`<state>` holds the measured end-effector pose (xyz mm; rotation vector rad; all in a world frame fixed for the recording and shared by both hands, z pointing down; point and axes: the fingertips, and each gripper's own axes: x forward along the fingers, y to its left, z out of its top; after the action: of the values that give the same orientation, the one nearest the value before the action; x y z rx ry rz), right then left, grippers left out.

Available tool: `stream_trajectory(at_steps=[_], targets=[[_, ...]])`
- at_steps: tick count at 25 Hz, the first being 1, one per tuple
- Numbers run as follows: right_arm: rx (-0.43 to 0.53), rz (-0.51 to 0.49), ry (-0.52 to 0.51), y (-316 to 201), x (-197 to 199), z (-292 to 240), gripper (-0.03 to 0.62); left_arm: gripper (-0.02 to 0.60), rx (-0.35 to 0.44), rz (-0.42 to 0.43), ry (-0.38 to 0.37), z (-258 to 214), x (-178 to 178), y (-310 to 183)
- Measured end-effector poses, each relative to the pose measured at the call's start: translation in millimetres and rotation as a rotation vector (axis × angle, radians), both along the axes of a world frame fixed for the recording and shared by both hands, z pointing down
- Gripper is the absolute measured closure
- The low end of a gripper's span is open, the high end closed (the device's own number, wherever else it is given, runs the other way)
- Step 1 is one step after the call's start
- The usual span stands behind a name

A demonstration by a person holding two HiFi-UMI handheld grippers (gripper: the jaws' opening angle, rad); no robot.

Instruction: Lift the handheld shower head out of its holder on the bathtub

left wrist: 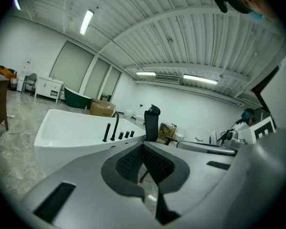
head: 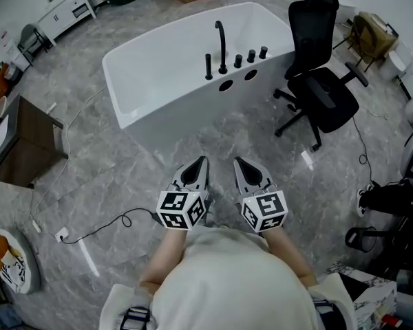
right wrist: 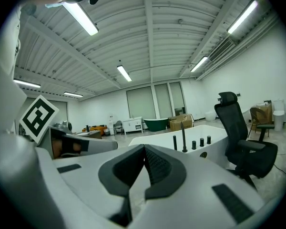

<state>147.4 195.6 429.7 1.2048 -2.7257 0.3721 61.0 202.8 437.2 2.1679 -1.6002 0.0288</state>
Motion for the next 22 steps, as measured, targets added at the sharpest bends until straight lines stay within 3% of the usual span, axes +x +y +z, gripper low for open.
stream_trajectory(at_steps=[22], targets=[[-0.009,0.052,0.055,-228,-101,4,0.577,0.561,-0.063,0.069,0.029,13,-107,-232]])
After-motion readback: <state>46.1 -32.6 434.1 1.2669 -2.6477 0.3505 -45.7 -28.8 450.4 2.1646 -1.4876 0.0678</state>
